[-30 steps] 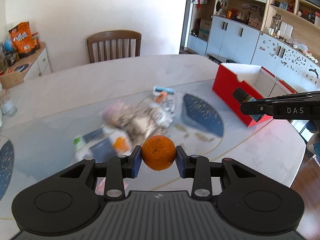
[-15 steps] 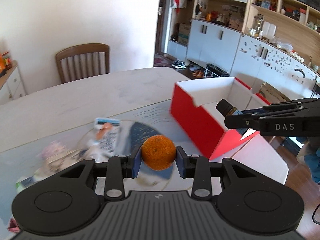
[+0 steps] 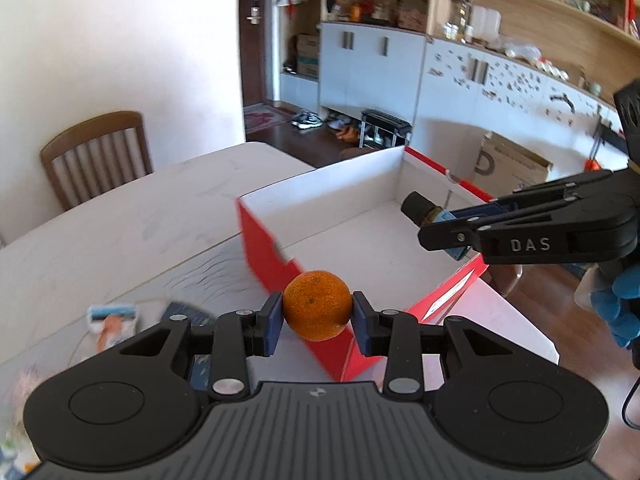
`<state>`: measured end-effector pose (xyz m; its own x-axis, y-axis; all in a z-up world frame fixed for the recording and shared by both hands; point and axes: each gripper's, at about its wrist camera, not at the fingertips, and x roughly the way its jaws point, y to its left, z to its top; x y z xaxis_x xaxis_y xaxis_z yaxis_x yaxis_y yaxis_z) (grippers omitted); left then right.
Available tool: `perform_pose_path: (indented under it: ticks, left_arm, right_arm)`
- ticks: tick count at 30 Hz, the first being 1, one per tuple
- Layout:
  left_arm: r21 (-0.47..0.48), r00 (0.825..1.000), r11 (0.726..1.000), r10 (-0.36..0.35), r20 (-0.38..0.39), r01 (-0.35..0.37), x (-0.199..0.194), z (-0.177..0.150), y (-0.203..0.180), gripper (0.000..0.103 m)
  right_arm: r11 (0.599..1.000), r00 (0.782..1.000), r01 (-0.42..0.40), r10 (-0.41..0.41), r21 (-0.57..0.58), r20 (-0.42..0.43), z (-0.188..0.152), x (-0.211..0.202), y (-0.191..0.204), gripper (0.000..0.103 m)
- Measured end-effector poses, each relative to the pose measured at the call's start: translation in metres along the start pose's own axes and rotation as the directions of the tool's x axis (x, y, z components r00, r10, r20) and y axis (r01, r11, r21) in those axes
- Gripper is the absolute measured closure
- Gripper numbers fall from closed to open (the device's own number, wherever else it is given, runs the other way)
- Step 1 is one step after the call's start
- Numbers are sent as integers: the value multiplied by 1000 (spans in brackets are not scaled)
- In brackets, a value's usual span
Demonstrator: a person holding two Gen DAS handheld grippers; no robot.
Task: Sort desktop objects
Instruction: 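Carry the orange and the bottle with both grippers into the red box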
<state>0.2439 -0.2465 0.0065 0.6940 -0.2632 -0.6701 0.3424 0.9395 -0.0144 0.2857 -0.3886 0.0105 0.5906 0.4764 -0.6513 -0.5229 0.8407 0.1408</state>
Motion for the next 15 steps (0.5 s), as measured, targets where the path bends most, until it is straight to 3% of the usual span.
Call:
perform_pose_path:
  ticks: [9,15]
  left_arm:
    - [74,996,997,-24,-86,31,62,33,-23,68]
    - [107,987,994,0,-162,18,108,46,-30,68]
  right_arm:
    - [998,998,51,-50,32,-47,10,31,-53,80]
    - [997,993,82,-81,9,-91,18,62,-76,80]
